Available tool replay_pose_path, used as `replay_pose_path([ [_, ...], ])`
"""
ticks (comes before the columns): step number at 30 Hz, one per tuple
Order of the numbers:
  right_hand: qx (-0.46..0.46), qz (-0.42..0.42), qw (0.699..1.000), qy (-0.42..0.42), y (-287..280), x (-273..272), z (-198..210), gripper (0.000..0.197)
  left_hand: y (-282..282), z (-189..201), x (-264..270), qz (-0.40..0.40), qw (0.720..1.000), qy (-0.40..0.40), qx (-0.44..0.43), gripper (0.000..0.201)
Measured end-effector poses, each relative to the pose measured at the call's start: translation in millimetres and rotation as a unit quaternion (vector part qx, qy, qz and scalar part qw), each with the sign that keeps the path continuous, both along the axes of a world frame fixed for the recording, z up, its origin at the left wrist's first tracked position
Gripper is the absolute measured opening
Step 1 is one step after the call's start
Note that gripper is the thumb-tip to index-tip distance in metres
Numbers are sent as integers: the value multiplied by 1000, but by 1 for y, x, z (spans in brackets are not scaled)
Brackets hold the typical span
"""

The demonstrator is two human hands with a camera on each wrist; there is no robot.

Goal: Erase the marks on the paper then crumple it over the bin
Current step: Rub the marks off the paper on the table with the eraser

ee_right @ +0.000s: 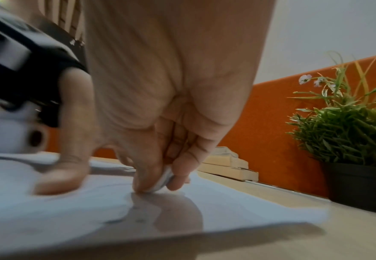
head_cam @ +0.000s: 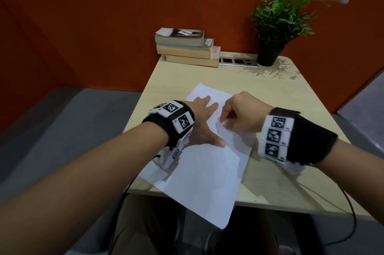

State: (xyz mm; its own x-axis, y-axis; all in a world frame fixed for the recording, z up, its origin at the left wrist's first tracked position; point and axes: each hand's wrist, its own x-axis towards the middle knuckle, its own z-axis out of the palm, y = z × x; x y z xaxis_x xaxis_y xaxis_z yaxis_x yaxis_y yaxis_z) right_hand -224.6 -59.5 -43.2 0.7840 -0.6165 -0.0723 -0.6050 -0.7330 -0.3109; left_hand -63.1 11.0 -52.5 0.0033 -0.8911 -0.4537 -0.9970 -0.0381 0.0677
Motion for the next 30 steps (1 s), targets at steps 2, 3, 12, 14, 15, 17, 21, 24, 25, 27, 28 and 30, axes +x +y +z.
replay_pose_path([
  [2,13,27,999,18,15,-15,1,13,1,2,-2,5,1000,-7,5,132],
  [3,18,41,999,29,19,-21,2,15,1,2,-3,7,1000,-7,3,131],
  [12,0,-10,1000,-2,-14,15,2,14,1,5,-2,-3,1000,4,-2,126],
  [14,-14,-23,1000,-10,-21,23,1,15,1,5,0,-4,1000,20,3,124],
  [15,-18,-21,1000,-9,-21,25,1,15,0,5,1,-3,1000,23,4,124],
  [17,-18,-12,1000,-3,-16,20,0,14,1,4,0,-2,1000,14,1,126],
  [21,5,18,1000,21,4,-8,-3,15,2,2,-4,4,1000,-22,4,131],
  [24,29,47,997,49,17,-23,0,18,2,5,-4,7,1000,-7,14,130],
  [25,35,54,996,54,18,-24,2,18,1,6,-3,7,1000,-3,18,130],
  [27,36,54,996,54,14,-21,3,19,1,7,-4,8,1000,-6,18,129],
  [28,30,46,997,51,10,-17,3,19,2,7,-5,7,1000,-13,16,128],
  [30,7,24,999,36,-1,-4,0,16,2,8,-5,4,1000,-22,12,127],
])
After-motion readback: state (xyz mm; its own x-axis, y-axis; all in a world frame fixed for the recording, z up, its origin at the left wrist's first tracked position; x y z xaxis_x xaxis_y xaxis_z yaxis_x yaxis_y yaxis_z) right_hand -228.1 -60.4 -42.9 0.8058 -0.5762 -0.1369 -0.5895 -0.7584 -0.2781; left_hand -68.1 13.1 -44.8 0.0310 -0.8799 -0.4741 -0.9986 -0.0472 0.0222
